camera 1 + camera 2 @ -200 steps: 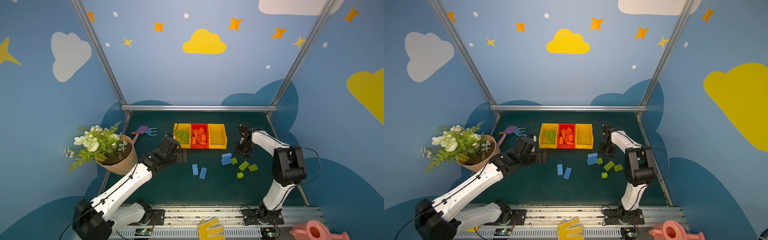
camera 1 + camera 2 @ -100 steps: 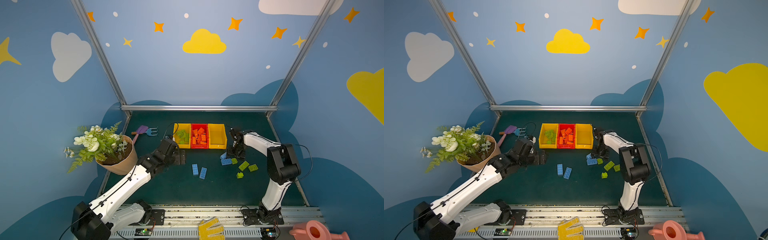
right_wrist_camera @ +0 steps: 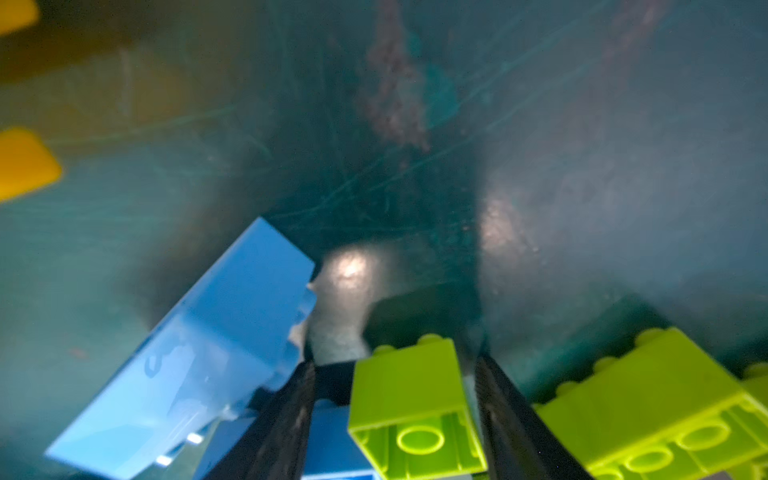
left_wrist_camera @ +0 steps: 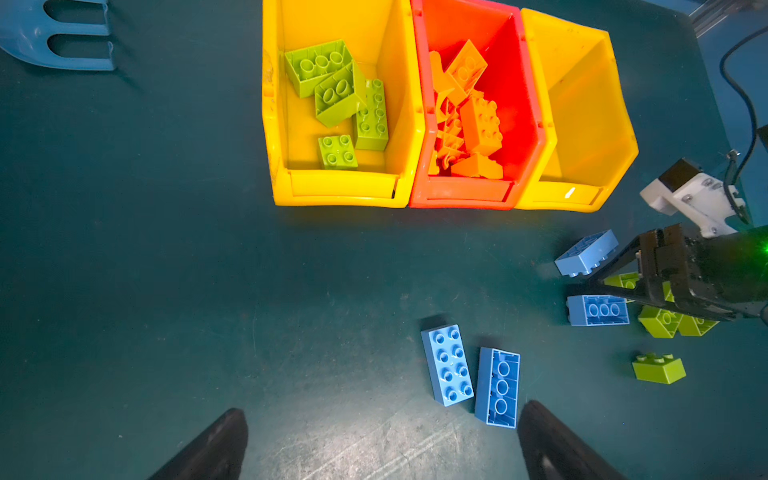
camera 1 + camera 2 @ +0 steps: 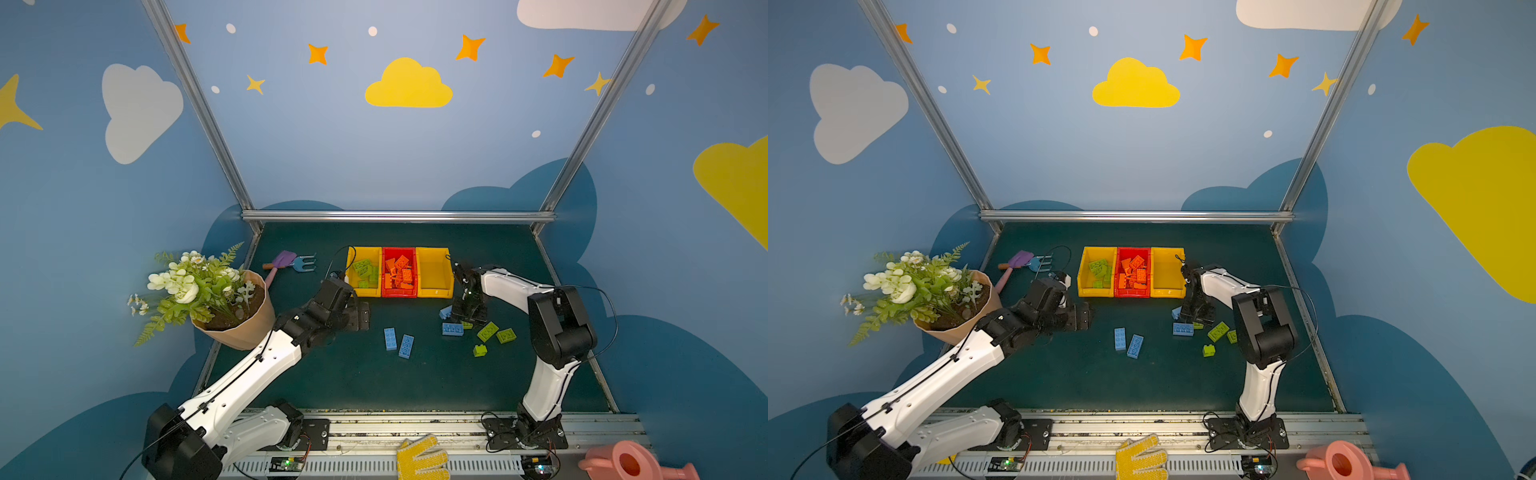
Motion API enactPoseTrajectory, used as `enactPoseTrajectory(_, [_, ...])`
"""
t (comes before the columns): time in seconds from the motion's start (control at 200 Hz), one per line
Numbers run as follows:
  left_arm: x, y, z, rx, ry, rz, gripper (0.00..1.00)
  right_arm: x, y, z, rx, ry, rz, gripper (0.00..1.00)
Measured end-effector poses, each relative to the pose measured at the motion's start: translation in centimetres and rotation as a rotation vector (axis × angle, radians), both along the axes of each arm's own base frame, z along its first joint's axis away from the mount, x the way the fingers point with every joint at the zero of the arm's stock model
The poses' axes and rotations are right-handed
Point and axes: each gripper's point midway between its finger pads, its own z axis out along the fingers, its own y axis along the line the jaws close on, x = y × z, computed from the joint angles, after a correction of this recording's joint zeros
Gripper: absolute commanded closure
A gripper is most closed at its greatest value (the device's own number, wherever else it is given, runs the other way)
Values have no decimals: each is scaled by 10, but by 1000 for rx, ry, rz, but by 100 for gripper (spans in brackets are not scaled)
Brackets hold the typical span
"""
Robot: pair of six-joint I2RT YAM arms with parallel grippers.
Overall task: Sort the legos into containers by color
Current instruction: 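Close the right gripper on a small green 2x2 brick and lift it, then carry the green brick into the yellow bin farthest from the left gripper, release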
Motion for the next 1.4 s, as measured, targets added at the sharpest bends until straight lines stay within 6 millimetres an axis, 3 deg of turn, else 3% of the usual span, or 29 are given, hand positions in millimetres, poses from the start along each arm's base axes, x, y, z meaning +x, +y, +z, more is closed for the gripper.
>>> enactPoseTrajectory(0.135, [0,1,2,-4,-7,2,0,1,-2,0,-9,-3,5,63])
enactPoseTrajectory(0.23, [-1,1,5,-9,-14,2,0,1,-3,-1,-16,-4,9,70])
enactPoseTrajectory(0.666, [-5,4,1,-20,-4,19,0,-3,-8,1,-40,13,62,71])
enactPoseTrajectory(0.791, [-5,4,1,-20,-5,19,0,-1,-4,16,-35,3,80,71])
enactPoseTrajectory(0.911, [-5,4,1,-19,-4,19,0,21,16,51,7,-83,106,69])
enactPoseTrajectory(1.066, [-4,4,-2,-12,2,21,0,65,50,108,102,-251,131,68])
enactPoseTrajectory(1.156, [-4,4,-2,-12,3,21,0,89,66,130,142,-318,146,67])
enactPoseTrajectory(1.261, [-3,4,-1,-12,3,24,0,117,82,131,167,-346,158,65])
enactPoseTrajectory(1.396, [-1,3,7,-20,-9,25,0,142,96,101,168,-309,164,58])
